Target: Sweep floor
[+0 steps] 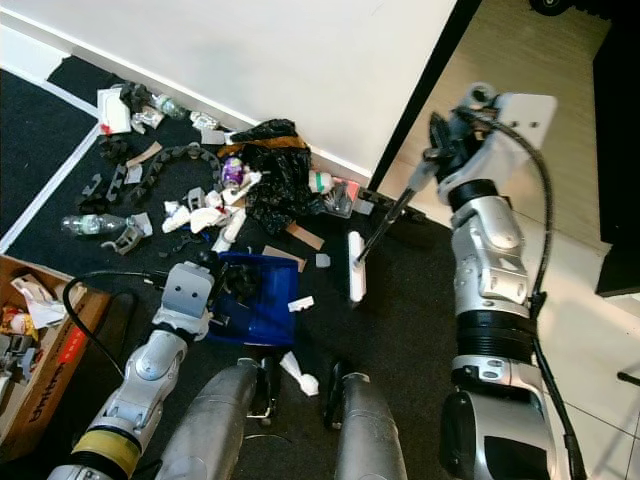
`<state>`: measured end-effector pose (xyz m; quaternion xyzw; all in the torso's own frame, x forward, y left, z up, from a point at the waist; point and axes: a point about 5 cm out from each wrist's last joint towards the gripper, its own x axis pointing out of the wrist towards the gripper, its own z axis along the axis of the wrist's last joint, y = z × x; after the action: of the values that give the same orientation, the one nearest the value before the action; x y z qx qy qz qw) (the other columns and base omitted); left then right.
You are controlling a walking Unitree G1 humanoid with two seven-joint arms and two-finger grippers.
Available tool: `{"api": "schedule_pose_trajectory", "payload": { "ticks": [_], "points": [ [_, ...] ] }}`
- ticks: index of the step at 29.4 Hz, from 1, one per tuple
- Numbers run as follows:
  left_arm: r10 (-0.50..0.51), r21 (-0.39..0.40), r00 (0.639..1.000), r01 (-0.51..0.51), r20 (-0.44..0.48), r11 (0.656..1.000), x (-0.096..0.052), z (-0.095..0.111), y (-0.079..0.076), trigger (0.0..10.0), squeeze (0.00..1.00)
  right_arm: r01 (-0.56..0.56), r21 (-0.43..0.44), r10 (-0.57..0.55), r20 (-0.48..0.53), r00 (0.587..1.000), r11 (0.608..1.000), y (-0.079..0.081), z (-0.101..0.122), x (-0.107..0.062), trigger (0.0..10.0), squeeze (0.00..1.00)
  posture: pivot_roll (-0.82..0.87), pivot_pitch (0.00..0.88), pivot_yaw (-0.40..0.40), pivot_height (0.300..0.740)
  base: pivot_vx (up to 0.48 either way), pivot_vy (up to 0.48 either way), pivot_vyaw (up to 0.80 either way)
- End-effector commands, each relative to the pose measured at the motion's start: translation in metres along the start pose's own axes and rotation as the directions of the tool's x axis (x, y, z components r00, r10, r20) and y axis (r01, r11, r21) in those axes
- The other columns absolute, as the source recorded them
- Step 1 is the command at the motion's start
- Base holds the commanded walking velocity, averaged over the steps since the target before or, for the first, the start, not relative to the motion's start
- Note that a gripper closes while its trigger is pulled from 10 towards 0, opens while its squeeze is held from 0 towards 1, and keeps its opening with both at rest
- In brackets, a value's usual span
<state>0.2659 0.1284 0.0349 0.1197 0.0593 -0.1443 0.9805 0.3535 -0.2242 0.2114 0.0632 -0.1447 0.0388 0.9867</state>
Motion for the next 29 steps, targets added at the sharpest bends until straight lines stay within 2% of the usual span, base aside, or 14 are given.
{"api": "schedule_pose_trajectory", "payload": {
  "ticks": [1,3,7,10,15,18,19,20,22,23,25,27,29],
  "points": [
    [-0.128,-0.099,0.985,0.117,-0.114,0.988,-0.011,-0.024,-0.034,10.0,0.00,-0.035,-0.054,0.027,-0.129,0.991,0.998,0.002,-0.020,-0.005,10.0,0.00,0.11,0.359,-0.027,0.740,0.000,0.000,0.00],
    [-0.128,-0.098,0.985,0.117,-0.112,0.988,-0.010,-0.023,-0.033,10.0,0.00,-0.074,-0.059,0.058,-0.244,0.968,0.996,0.008,-0.040,-0.010,10.0,0.00,0.11,0.359,-0.027,0.740,0.000,0.000,0.00],
    [-0.126,-0.096,0.986,0.116,-0.111,0.989,-0.010,-0.023,-0.033,10.0,0.00,-0.107,-0.078,0.077,-0.312,0.947,0.991,0.017,-0.055,-0.014,10.0,0.00,0.11,0.355,-0.028,0.740,0.000,0.000,0.00],
    [-0.125,-0.094,0.986,0.115,-0.110,0.989,-0.010,-0.023,-0.032,10.0,0.00,-0.126,-0.064,0.097,-0.340,0.936,0.990,0.022,-0.059,-0.015,10.0,0.00,0.11,0.355,-0.028,0.740,0.000,0.000,0.00],
    [-0.124,-0.093,0.986,0.114,-0.109,0.989,-0.011,-0.023,-0.032,10.0,0.00,-0.108,-0.059,0.081,-0.349,0.934,0.992,0.021,-0.061,-0.014,10.0,0.00,0.12,0.352,-0.031,0.740,0.000,0.000,0.00],
    [-0.123,-0.093,0.986,0.113,-0.109,0.989,-0.011,-0.023,-0.032,10.0,0.00,-0.108,-0.027,0.092,-0.353,0.931,0.994,0.025,-0.063,-0.014,10.0,0.00,0.12,0.351,-0.032,0.740,0.000,0.000,0.00],
    [-0.124,-0.094,0.986,0.114,-0.108,0.989,-0.011,-0.023,-0.032,10.0,0.00,-0.105,0.019,0.104,-0.362,0.926,0.994,0.030,-0.069,-0.016,10.0,0.00,0.11,0.354,-0.033,0.740,0.000,0.000,0.00],
    [-0.124,-0.094,0.986,0.114,-0.108,0.989,-0.011,-0.023,-0.032,10.0,0.00,-0.105,0.019,0.104,-0.362,0.926,0.994,0.030,-0.069,-0.016,10.0,0.00,0.11,0.354,-0.033,0.740,0.000,0.000,0.00],
    [-0.125,-0.096,0.986,0.115,-0.108,0.989,-0.011,-0.022,-0.033,10.0,0.00,-0.088,0.134,0.131,-0.355,0.926,0.987,0.041,-0.079,-0.021,10.0,0.00,0.11,0.356,-0.033,0.740,0.000,0.000,0.00],
    [-0.125,-0.096,0.986,0.115,-0.108,0.989,-0.011,-0.022,-0.033,10.0,0.00,-0.088,0.134,0.131,-0.355,0.926,0.987,0.041,-0.079,-0.021,10.0,0.00,0.11,0.356,-0.033,0.740,0.000,0.000,0.00],
    [-0.126,-0.096,0.986,0.116,-0.107,0.989,-0.010,-0.022,-0.034,10.0,0.00,-0.078,0.198,0.142,-0.332,0.932,0.977,0.045,-0.082,-0.022,10.0,0.00,0.11,0.356,-0.033,0.740,0.000,0.000,0.00],
    [-0.126,-0.099,0.986,0.115,-0.107,0.988,-0.011,-0.022,-0.034,10.0,0.00,-0.064,0.313,0.146,-0.248,0.958,0.948,0.053,-0.078,-0.020,10.0,0.00,0.12,0.362,-0.033,0.740,0.000,0.000,0.00],
    [-0.126,-0.100,0.986,0.115,-0.108,0.988,-0.012,-0.022,-0.034,10.0,0.00,-0.059,0.363,0.141,-0.203,0.969,0.930,0.058,-0.075,-0.017,10.0,0.00,0.12,0.364,-0.033,0.740,0.000,0.000,0.00]
  ]
}}
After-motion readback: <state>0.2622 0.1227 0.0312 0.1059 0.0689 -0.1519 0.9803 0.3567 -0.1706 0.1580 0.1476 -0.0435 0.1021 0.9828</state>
